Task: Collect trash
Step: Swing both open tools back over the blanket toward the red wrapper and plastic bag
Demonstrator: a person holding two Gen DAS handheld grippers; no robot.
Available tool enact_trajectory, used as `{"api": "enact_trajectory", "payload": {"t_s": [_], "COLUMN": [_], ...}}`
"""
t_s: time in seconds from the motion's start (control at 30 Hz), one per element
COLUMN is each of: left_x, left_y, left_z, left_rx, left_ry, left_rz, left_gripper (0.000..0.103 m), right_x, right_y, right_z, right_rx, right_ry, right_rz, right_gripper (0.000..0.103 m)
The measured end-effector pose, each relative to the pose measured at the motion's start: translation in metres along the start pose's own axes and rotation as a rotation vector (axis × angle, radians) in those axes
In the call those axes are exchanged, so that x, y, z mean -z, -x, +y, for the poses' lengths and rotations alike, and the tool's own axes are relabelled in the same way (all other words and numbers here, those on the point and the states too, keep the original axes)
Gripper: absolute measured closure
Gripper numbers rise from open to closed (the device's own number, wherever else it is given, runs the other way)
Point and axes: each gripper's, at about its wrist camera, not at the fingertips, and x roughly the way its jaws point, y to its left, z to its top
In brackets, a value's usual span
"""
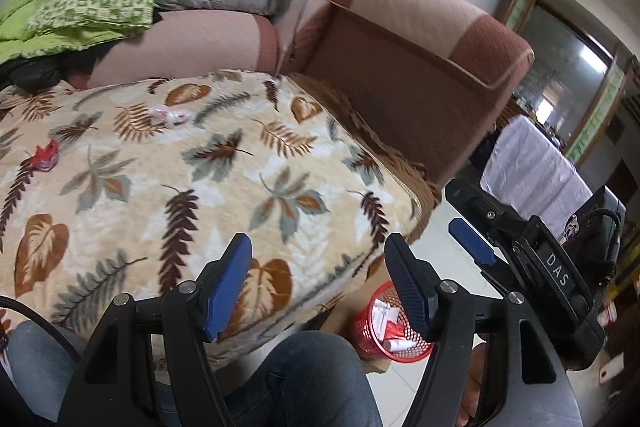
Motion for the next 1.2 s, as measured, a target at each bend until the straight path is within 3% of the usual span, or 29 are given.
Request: {"api": "enact_trajectory", "payload": {"t_s": [0.6, 1.2], "left_x": [-0.023, -0.028], "left_y": [0.02, -0.026], "left_z": [0.068, 0.147], "left_rx": [-0.057, -0.123], "left_ry": [0.125, 0.273], "left_rz": [-0.061, -0.03], "left_gripper": [0.035, 0.035], "right_x": [0.0, 0.009], "right_y": [-0.057, -0.14], "right_z": [0.043, 0.062], "right_rx": [-0.06, -0.081], "right_ry": [0.07, 0.115], "right_rz": [0.069, 0.16], "right_gripper": [0.02, 0.02]}}
